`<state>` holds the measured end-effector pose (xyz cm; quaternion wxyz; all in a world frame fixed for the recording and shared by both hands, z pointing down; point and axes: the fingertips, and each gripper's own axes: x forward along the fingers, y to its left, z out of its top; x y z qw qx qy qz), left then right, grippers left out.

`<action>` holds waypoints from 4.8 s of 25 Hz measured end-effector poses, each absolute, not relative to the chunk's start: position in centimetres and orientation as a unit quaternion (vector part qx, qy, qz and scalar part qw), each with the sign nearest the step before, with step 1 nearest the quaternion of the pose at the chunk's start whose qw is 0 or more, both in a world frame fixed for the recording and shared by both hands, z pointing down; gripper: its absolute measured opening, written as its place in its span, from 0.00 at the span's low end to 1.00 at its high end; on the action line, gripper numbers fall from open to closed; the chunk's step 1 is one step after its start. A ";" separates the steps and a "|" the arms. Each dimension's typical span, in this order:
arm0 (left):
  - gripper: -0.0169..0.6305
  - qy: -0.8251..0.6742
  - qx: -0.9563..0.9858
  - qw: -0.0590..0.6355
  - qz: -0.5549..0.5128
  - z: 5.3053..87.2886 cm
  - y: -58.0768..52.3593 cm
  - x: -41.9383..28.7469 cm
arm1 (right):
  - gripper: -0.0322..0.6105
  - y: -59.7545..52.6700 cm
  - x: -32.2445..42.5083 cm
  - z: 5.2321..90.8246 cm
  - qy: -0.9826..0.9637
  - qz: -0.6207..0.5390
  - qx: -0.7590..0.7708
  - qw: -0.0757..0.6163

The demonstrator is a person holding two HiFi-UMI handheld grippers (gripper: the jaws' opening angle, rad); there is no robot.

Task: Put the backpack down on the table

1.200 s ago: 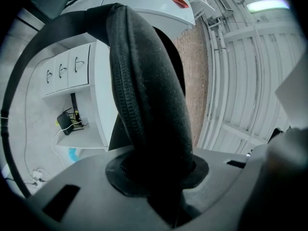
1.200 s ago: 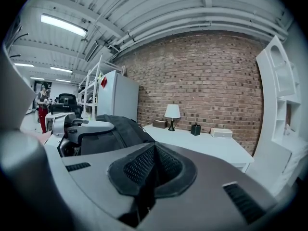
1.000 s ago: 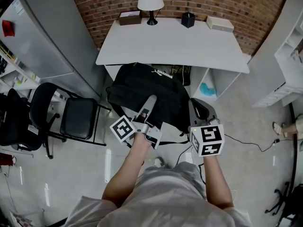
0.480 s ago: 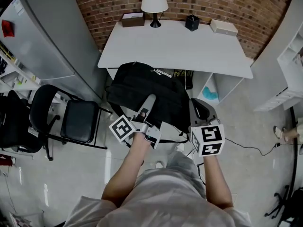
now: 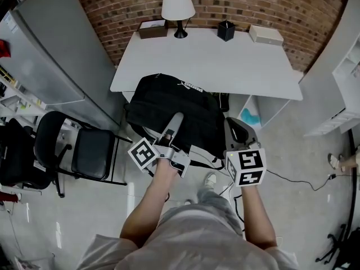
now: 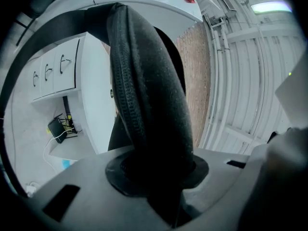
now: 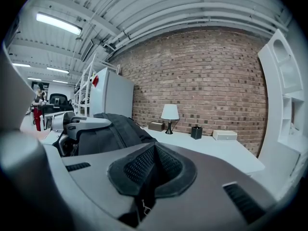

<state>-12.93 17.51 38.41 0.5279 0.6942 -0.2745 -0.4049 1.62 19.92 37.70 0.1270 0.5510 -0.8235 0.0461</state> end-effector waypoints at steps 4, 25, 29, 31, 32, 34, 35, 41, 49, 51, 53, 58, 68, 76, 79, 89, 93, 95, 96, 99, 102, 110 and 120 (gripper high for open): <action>0.19 -0.274 0.696 0.527 -0.403 38.3 14.6 -11.1 | 0.05 17.0 3.4 37.9 -0.824 0.050 0.549 0.127; 0.19 -0.302 0.696 0.505 -0.410 36.8 5.3 -6.2 | 0.05 6.5 8.7 37.0 -0.842 0.050 0.527 0.106; 0.19 -0.308 0.696 0.502 -0.411 36.6 2.3 -4.4 | 0.05 3.3 10.7 37.1 -0.844 0.054 0.524 0.102; 0.19 -0.306 0.697 0.501 -0.412 36.4 1.7 -4.1 | 0.05 2.8 10.9 37.0 -0.843 0.054 0.525 0.101; 0.19 -0.305 0.697 0.501 -0.412 36.4 1.4 -4.0 | 0.05 2.6 11.0 37.0 -0.843 0.053 0.526 0.102; 0.19 -0.302 0.699 0.501 -0.412 36.4 0.7 -3.8 | 0.05 2.0 11.3 37.0 -0.841 0.053 0.529 0.102; 0.19 -0.301 0.699 0.501 -0.411 36.5 0.2 -3.7 | 0.05 1.6 11.5 37.0 -0.840 0.053 0.530 0.103; 0.19 -0.292 0.696 0.508 -0.415 37.0 -2.9 -3.5 | 0.05 -1.7 11.4 37.2 -0.837 0.048 0.534 0.107; 0.19 -0.283 0.696 0.516 -0.412 37.5 -8.5 -4.3 | 0.05 -7.6 10.4 37.3 -0.833 0.048 0.539 0.118; 0.19 -0.281 0.695 0.519 -0.411 37.6 -10.1 -4.6 | 0.05 -9.1 10.0 37.1 -0.832 0.047 0.541 0.117; 0.19 -0.277 0.695 0.523 -0.409 37.6 -11.6 -4.8 | 0.05 -10.5 9.6 36.8 -0.830 0.046 0.543 0.117; 0.19 -0.265 0.695 0.533 -0.403 37.5 -15.1 -5.2 | 0.05 -13.5 8.8 36.1 -0.822 0.044 0.555 0.122; 0.19 -0.222 0.695 0.558 -0.395 38.0 -20.9 -5.3 | 0.05 -17.8 8.0 35.8 -0.797 0.039 0.588 0.133; 0.19 -0.199 0.695 0.577 -0.380 39.8 -23.8 -3.3 | 0.05 -19.5 8.3 37.1 -0.785 0.043 0.601 0.146; 0.19 -0.197 0.694 0.583 -0.374 40.7 -24.8 -2.3 | 0.05 -20.1 8.7 37.6 -0.784 0.045 0.600 0.149; 0.19 -0.214 0.682 0.593 -0.370 44.0 -28.4 -0.3 | 0.05 -24.6 10.1 39.3 -0.799 0.051 0.578 0.160; 0.19 -0.223 0.677 0.595 -0.372 44.9 -29.9 0.2 | 0.05 -26.3 10.4 39.8 -0.805 0.058 0.567 0.163; 0.19 -0.228 0.675 0.597 -0.370 45.5 -30.4 0.4 | 0.05 -27.0 10.5 40.3 -0.808 0.062 0.562 0.165; 0.19 -0.231 0.674 0.597 -0.369 45.8 -30.7 0.4 | 0.05 -27.3 10.5 40.5 -0.809 0.064 0.560 0.167; 0.19 -0.237 0.671 0.599 -0.367 46.6 -31.4 0.5 | 0.05 -28.1 10.4 41.0 -0.813 0.067 0.553 0.171; 0.19 -0.239 0.670 0.599 -0.368 47.1 -32.2 0.6 | 0.05 -29.0 10.5 41.3 -0.815 0.069 0.549 0.173; 0.19 -0.246 0.661 0.608 -0.364 48.8 -33.2 0.8 | 0.05 -30.2 9.3 42.6 -0.824 0.078 0.531 0.180; 0.19 -0.259 0.651 0.617 -0.359 50.7 -33.9 0.7 | 0.05 -30.9 9.3 43.5 -0.828 0.083 0.523 0.187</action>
